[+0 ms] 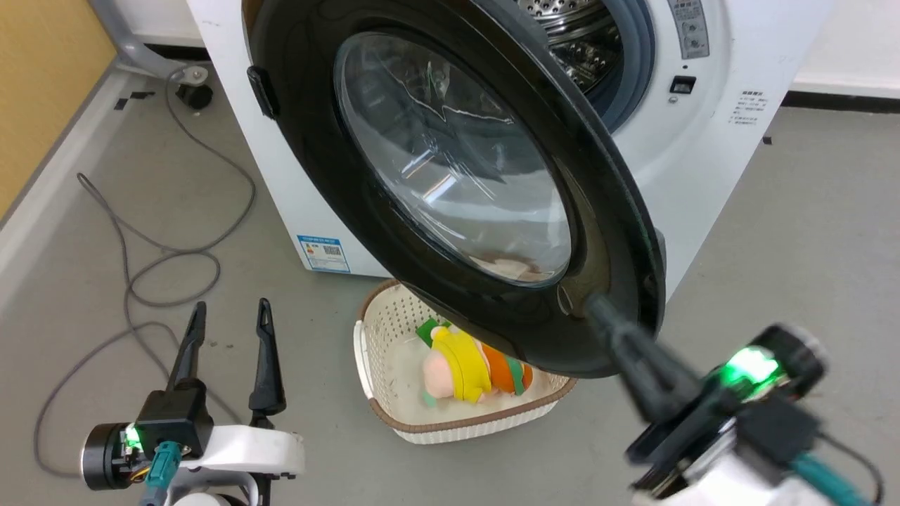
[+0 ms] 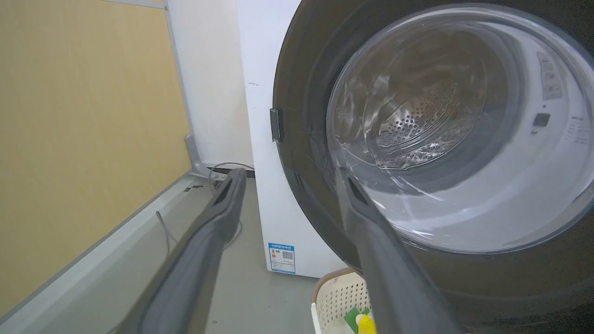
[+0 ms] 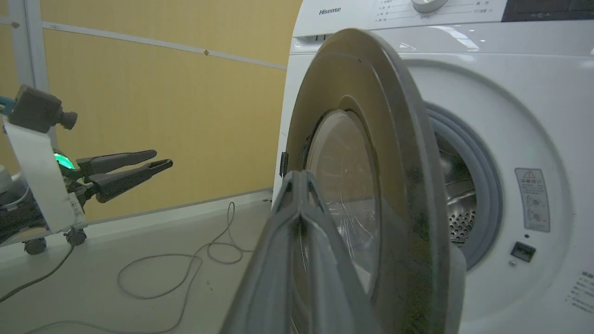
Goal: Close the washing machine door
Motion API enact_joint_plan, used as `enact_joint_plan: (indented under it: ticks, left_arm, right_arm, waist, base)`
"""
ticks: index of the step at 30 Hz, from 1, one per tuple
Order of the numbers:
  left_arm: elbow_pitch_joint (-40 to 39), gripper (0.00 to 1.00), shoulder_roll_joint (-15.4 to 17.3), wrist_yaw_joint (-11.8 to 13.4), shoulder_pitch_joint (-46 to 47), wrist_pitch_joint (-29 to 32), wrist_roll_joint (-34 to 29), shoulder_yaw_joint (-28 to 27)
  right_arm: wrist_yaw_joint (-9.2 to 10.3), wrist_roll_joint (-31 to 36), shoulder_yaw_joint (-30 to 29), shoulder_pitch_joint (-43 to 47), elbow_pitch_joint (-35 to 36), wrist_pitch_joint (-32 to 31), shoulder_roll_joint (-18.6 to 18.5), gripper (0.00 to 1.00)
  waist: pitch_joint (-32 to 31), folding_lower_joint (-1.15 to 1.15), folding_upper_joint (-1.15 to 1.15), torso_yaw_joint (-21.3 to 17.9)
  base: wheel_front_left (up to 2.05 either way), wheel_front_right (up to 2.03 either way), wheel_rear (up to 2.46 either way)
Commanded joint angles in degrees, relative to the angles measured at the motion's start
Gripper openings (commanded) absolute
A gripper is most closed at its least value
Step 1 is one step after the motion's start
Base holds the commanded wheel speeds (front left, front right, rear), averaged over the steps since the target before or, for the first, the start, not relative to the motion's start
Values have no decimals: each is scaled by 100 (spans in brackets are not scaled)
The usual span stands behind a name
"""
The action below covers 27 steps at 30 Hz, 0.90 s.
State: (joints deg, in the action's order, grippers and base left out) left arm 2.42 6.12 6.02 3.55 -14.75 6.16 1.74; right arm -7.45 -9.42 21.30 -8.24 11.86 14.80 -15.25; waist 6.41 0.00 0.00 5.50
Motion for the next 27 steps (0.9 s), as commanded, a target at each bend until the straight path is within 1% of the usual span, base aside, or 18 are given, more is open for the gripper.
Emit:
enact_joint_plan:
  ticks: [1, 6, 10, 14, 18, 23, 27]
  left_arm:
    - [7, 100, -25, -38, -33, -25, -45, -39]
    - [33, 100, -100, -114, 53, -25, -109, -100]
    - [34, 100, -163, -149, 121, -25, -146, -106]
    - [26, 100, -217, -173, 209, -25, -171, -80]
    - [3, 100, -255, -181, 300, -25, -196, -48]
    - [-26, 100, -286, -185, 408, -25, -210, -11]
    - [-49, 100, -301, -187, 500, -25, -209, 11]
  right_arm:
    - [-3, 36, 175, -19, -209, 20, -84, 0]
    - [-3, -48, 460, 8, -1011, 20, -251, 0]
    - [-3, -144, 285, -64, -1536, 20, -238, 0]
    - [-3, -204, -81, -173, -1802, 20, -173, 0]
    - [-3, -262, -587, -301, -1955, 20, -47, 0]
    - [-3, -260, -1302, -563, -2120, 20, 206, 0]
    - [-3, -200, -1704, -901, -2296, 20, 349, 0]
  waist:
    - [57, 0, 0, 8]
    - [193, 0, 0, 19]
    - [338, 0, 0, 39]
    - [513, 0, 0, 64]
    - [677, 0, 0, 89]
    - [861, 0, 0, 115]
    - [1020, 0, 0, 138]
  base:
    - [0, 0, 0]
    - [0, 0, 0]
    - [0, 0, 0]
    - [0, 0, 0]
    - [0, 0, 0]
    - [0, 0, 0]
    - [0, 0, 0]
